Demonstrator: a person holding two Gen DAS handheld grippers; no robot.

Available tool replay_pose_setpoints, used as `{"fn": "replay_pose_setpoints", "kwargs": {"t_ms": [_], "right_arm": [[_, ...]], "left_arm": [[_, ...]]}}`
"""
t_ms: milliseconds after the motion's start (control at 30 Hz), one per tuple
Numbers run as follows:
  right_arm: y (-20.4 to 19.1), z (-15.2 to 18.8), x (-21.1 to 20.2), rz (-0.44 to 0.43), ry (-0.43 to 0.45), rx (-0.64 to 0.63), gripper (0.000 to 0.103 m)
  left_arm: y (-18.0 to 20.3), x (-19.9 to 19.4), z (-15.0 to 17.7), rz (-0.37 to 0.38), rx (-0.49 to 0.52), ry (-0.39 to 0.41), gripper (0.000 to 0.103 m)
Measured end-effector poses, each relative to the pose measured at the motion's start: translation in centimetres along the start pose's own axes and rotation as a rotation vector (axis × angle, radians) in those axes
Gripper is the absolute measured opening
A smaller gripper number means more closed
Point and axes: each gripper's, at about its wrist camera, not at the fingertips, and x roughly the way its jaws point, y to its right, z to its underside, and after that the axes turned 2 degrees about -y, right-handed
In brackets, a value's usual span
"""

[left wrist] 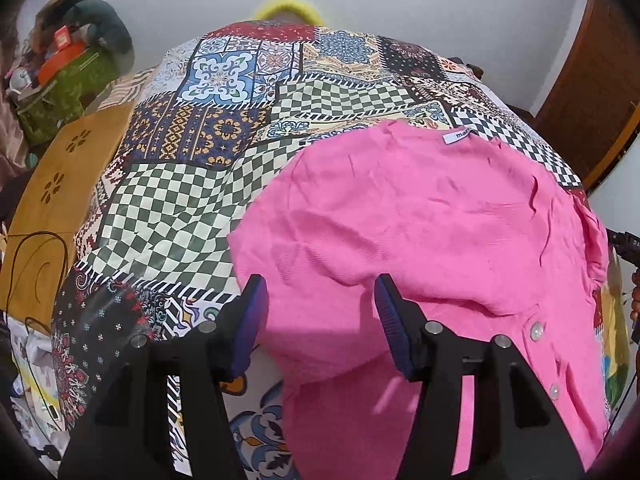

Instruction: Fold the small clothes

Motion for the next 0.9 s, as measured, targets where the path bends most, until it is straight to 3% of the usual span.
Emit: {"fn": "replay_pose_setpoints", "kwargs": {"t_ms": [67, 133, 167, 200, 367, 467, 633, 767, 900], "right_arm": [[-0.1, 0.3, 0.2, -0.014, -0.001, -0.005, 0.042], [-0.4, 0.2, 0.1, -0.023, 0.004, -0.029, 0.027], [-0.5, 0.1, 0.0, -0.029, 0.004, -0.037, 0.008], [-0.7, 0.1, -0.1, -0.049, 0.002, -0.045, 0.006], [-3.2, -0.1, -2.9, 0.002, 0.102, -0.126, 0.006], [-5.8, -0.7, -6.0, -0.013, 0.187, -0.179, 0.006], [-12.3, -1.4, -9.4, -0.051, 0.256, -0.325, 0.006], [-18.1, -0.6, -9.1, -0.102, 0.25, -0.452, 0.006], [-23.4, 1.8, -5.8, -0.174, 0.167, -0.567, 0.006]], "left_arm": [[0.2, -0.1, -0.1, 0.008, -0.01, -0.001, 0.056], [0.4, -0.3, -0.1, 0.015, -0.021, 0.003, 0.056], [0.5, -0.4, -0.1, 0.018, -0.024, 0.004, 0.056], [0.6, -0.6, -0.1, 0.021, -0.028, 0.006, 0.056], [0.8, -2.0, 0.4, 0.021, -0.022, 0.031, 0.056], [0.5, -3.0, 0.8, 0.022, -0.023, 0.042, 0.056], [-0.3, -4.5, 1.5, 0.023, -0.028, 0.068, 0.056], [-0.9, -5.7, 2.1, 0.023, -0.025, 0.088, 0.056], [-1.5, -6.6, 2.7, 0.004, -0.013, 0.095, 0.056]]}}
